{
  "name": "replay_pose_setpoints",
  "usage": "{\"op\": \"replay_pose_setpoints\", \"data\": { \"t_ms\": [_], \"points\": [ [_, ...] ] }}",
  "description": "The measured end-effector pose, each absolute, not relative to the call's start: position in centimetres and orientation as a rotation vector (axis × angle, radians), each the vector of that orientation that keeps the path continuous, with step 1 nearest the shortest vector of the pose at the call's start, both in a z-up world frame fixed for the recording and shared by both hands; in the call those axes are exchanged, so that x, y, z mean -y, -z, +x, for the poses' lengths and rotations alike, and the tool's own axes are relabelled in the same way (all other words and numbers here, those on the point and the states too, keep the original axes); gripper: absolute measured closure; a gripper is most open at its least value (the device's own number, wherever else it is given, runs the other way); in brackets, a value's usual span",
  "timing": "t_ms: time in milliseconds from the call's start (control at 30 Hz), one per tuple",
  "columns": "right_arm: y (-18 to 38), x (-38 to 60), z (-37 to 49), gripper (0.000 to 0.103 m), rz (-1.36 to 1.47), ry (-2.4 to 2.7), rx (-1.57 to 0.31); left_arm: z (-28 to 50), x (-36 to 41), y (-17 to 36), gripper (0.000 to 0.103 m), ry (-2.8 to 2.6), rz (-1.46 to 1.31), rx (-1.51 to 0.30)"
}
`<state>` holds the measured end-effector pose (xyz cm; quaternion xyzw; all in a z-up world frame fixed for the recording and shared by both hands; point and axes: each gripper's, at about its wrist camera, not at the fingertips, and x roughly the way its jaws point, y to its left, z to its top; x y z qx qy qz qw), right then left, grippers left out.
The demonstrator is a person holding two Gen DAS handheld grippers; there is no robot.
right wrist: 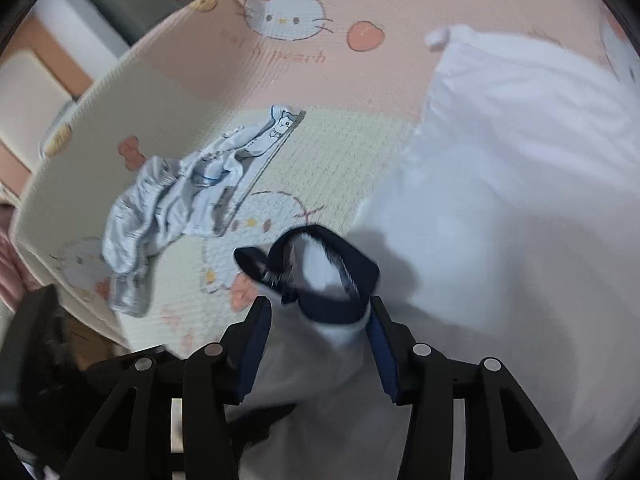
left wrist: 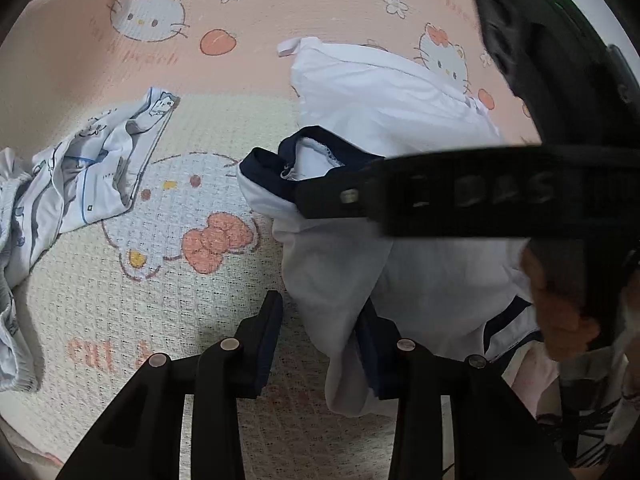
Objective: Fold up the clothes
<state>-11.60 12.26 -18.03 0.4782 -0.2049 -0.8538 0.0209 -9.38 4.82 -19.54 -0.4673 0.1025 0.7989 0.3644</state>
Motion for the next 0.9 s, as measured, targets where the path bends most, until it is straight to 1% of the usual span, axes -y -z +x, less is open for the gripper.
{"op": "replay_pose_setpoints", "data": {
  "t_ms": [133,233,267,300,367,433,533,600,767,900],
  "points": [
    [18.5,-11.0,-12.7,0.055,1.493,2.671,0.505,-9.3,-5.0,19.5,0.07,-2.053,-1.206,-0.253],
    [18.9,-10.7,-12.7,0.056,1.49,2.689,0.48,-9.5,-5.0,19.5,0.07,-2.052,-1.208,-0.244],
    [19.0,-10.7,-12.5,0.061,1.484,2.699,0.477,-9.5,-5.1,19.5,0.07,-2.053,-1.207,-0.246],
    [18.9,-10.8,-12.5,0.077,1.48,2.713,0.471,-9.4,-5.1,19.5,0.07,-2.054,-1.205,-0.252],
    [18.6,-11.2,-12.3,0.092,1.467,2.742,0.469,-9.4,-5.3,19.4,0.07,-2.058,-1.2,-0.261],
    [17.9,-11.8,-11.9,0.094,1.419,2.782,0.503,-9.3,-5.5,19.3,0.07,-2.064,-1.199,-0.267],
    [16.5,-12.5,-11.1,0.095,1.357,2.854,0.532,-9.2,-6.1,19.2,0.074,-2.072,-1.213,-0.284],
    [15.9,-12.9,-10.7,0.095,1.354,2.883,0.54,-9.1,-7.2,19.2,0.074,-2.069,-1.225,-0.291],
    [15.3,-13.9,-9.0,0.095,1.362,2.94,0.583,-8.1,-8.4,19.0,0.074,-2.087,-1.217,-0.379],
    [15.2,-15.3,-7.2,0.095,1.361,2.946,0.729,-7.6,-9.3,18.9,0.074,-2.128,-1.195,-0.414]
  ]
}}
